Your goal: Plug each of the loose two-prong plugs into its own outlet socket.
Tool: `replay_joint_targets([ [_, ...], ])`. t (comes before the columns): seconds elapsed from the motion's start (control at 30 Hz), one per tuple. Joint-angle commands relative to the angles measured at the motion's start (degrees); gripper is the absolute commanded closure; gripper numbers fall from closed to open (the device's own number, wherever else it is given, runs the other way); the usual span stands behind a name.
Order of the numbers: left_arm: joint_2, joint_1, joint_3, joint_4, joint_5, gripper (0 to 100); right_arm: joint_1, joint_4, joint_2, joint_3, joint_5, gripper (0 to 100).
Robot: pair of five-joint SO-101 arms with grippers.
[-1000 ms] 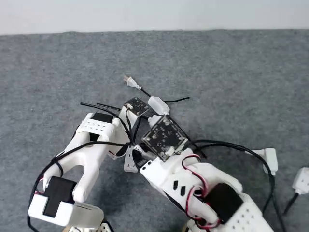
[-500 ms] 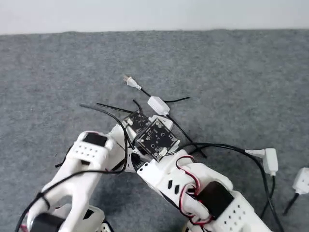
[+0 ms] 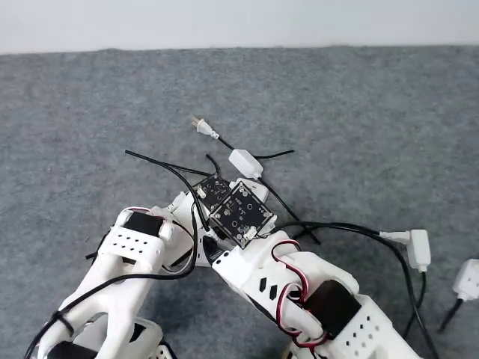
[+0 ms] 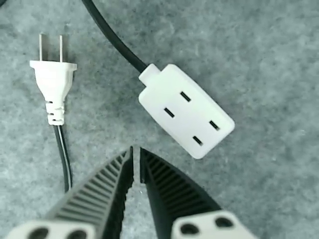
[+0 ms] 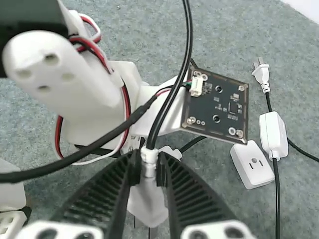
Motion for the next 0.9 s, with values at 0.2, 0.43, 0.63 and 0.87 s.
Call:
replay_joint_targets([
  [0.2, -1.67, 0.09, -0.22, -4.75, -0.53, 99, 3.74, -3.91, 0.31, 1.93, 0.26, 99.1],
  [0.43, -1.67, -0.88, -0.13, -7.47, 1.85, 99, 5.32, -6.99, 7.25, 1.49, 0.18, 99.1],
  [0.63, -1.67, -1.23, -0.04, -10.02, 5.36, 99, 5.76, -7.34, 7.69, 0.97, 0.26, 99.1],
  [0.87, -2.64, -3.25, 0.4, -12.66, 10.02, 99, 5.76, -8.92, 8.4, 1.41, 0.44, 99.1],
])
